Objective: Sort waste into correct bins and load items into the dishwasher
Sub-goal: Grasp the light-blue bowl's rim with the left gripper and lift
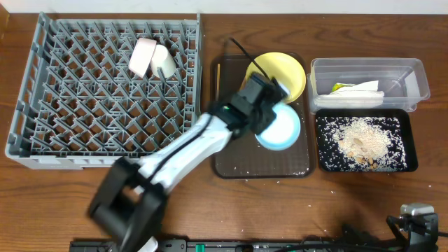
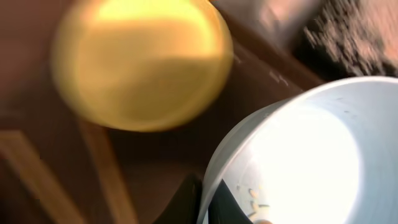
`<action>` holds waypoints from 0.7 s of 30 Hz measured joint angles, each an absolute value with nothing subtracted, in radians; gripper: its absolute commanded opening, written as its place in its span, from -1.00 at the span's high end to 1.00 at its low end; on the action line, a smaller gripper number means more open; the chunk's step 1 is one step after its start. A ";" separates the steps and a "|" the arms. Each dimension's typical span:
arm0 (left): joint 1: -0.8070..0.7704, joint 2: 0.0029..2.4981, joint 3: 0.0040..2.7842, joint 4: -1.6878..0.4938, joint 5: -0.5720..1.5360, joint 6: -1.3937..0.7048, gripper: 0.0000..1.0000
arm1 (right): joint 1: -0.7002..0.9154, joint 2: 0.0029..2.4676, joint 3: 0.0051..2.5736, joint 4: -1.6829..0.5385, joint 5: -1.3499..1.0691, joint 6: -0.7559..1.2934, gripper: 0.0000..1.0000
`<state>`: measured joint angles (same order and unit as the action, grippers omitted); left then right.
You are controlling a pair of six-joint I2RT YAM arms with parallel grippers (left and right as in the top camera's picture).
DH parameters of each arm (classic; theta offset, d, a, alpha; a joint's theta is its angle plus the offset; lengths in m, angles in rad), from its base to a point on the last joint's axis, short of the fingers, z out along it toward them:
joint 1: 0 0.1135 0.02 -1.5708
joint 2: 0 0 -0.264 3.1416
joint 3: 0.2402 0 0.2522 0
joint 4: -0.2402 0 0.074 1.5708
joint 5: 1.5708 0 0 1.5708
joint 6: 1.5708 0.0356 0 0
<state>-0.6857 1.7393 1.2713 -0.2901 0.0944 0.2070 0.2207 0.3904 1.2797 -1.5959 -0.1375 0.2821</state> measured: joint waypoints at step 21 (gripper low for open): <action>-0.373 1.428 1.274 0.181 -0.988 0.984 0.85 | 0.221 0.390 1.280 -1.596 -0.138 0.282 -0.99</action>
<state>-0.3725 1.4277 1.2739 0.1810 -0.9882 0.9840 0.2207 0.3904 1.2797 -1.5959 -0.1375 0.2821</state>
